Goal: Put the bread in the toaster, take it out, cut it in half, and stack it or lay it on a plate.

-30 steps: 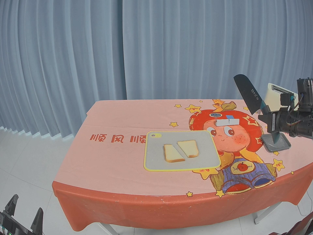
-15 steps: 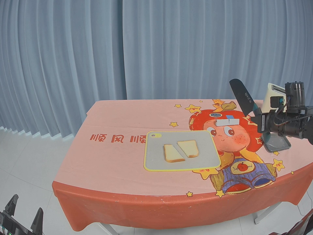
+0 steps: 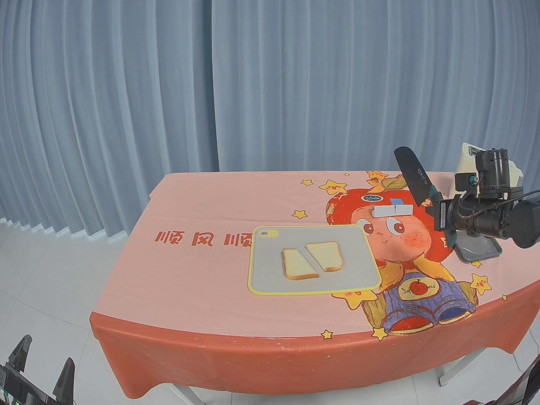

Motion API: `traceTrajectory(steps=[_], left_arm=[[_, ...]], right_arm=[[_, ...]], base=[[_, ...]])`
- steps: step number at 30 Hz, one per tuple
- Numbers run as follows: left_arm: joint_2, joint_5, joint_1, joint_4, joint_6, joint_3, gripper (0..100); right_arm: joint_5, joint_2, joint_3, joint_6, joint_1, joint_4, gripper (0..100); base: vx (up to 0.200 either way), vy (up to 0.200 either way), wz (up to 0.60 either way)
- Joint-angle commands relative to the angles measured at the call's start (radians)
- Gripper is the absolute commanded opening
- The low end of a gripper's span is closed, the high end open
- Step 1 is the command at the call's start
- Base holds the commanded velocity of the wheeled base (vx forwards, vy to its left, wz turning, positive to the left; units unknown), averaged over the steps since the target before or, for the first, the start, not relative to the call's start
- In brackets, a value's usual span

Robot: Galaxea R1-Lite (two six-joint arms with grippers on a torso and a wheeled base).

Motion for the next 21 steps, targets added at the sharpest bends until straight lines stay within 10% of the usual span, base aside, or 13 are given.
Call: traceTrajectory(steps=[1, 21], left_arm=[[0.003, 0.0, 0.0, -0.001, 0.0, 0.018, 100], [0.003, 0.0, 0.0, -0.001, 0.0, 0.018, 100]], right_arm=[[0.001, 0.046, -0.009, 0.0, -0.01, -0.002, 0], [-0.007, 0.15, -0.004, -0.011, -0.015, -0.055, 0]], base=[[0.0, 0.0, 0.0], [0.0, 0.0, 0.0]])
